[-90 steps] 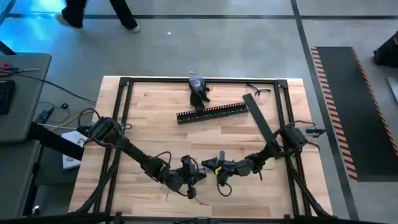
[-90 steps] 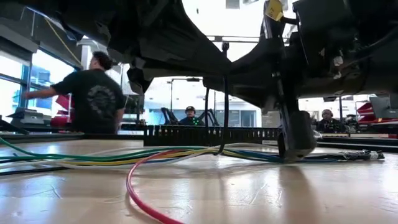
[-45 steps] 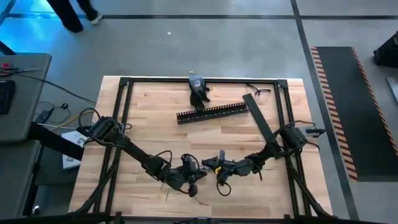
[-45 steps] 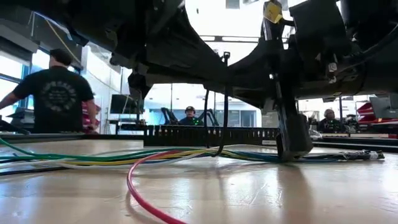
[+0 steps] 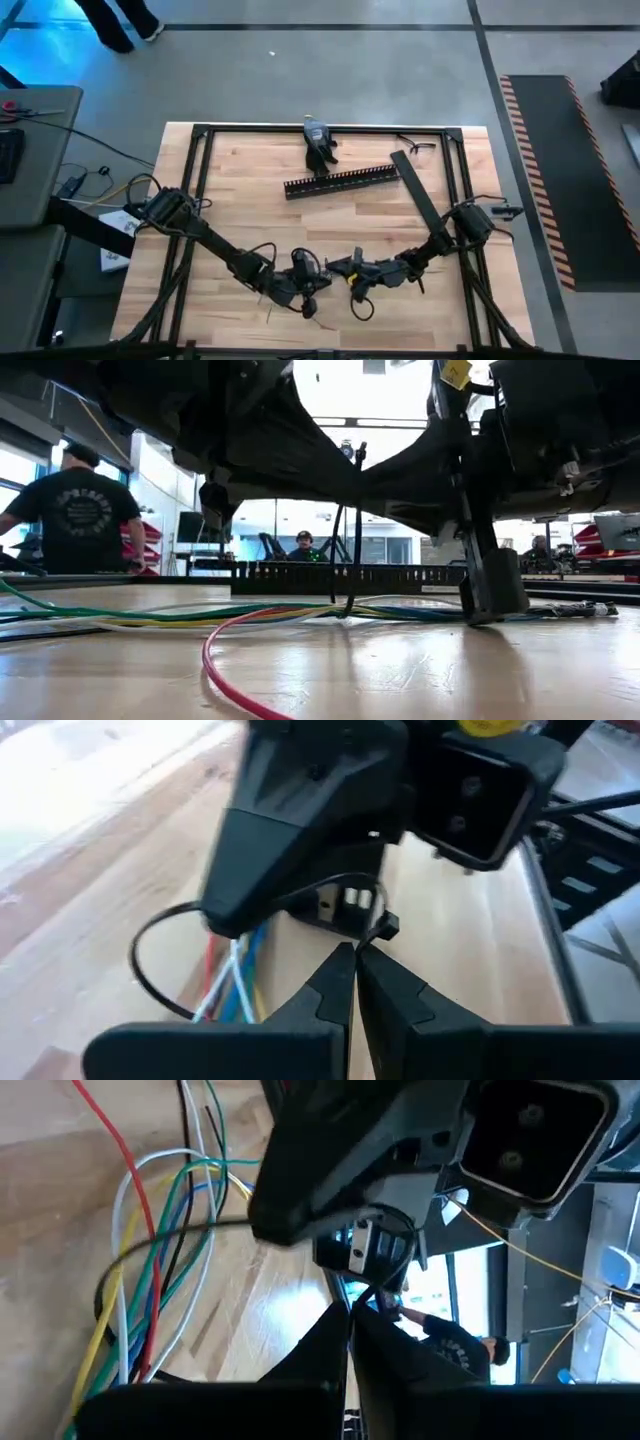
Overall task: Ziptie cables
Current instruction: Wrap the colored loose cables with the black zip tie
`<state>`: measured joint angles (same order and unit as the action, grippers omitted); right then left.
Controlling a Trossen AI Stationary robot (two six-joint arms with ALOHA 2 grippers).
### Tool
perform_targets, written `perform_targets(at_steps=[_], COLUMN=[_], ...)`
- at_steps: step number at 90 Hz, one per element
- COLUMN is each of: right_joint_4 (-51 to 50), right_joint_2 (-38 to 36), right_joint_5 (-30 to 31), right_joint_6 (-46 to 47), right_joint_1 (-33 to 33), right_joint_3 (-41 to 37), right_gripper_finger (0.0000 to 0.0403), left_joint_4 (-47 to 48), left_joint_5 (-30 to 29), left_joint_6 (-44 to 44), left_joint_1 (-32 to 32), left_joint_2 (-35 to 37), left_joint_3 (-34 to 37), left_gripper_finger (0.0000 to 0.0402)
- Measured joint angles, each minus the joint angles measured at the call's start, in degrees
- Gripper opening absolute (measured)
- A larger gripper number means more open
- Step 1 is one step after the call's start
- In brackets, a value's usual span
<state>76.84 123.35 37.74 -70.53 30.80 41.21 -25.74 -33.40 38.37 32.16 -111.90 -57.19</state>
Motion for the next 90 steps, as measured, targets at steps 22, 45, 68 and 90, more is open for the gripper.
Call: perform_targets(at_steps=[22, 45, 68, 90], right_joint_4=[-0.1, 0.9, 1.4, 4.4], right_joint_2=[0.0, 0.1, 0.2, 0.2], right_joint_5=[-1.3, -5.5, -9.1, -8.5], right_joint_6=[-1.6, -6.8, -11.2, -14.3], right_joint_1=[-0.5, -1.1, -1.2, -1.1], right_joint_3=[0.0, 0.0, -0.1, -0.1], right_gripper_finger=[0.0000, 0.0000, 0.0000, 0.0000], left_joint_4=[-0.3, -0.2, -0.2, 0.1], left_joint_5=[0.1, 0.1, 0.3, 0.2], left_joint_6=[-0.1, 0.0, 0.0, 0.5], left_joint_1=[0.2, 0.2, 0.2, 0.1], left_joint_2=[0.0, 0.0, 0.0, 0.0], left_joint_3=[0.0, 0.0, 0.0, 0.0], left_gripper_finger=[0.0000, 0.0000, 0.0000, 0.0000])
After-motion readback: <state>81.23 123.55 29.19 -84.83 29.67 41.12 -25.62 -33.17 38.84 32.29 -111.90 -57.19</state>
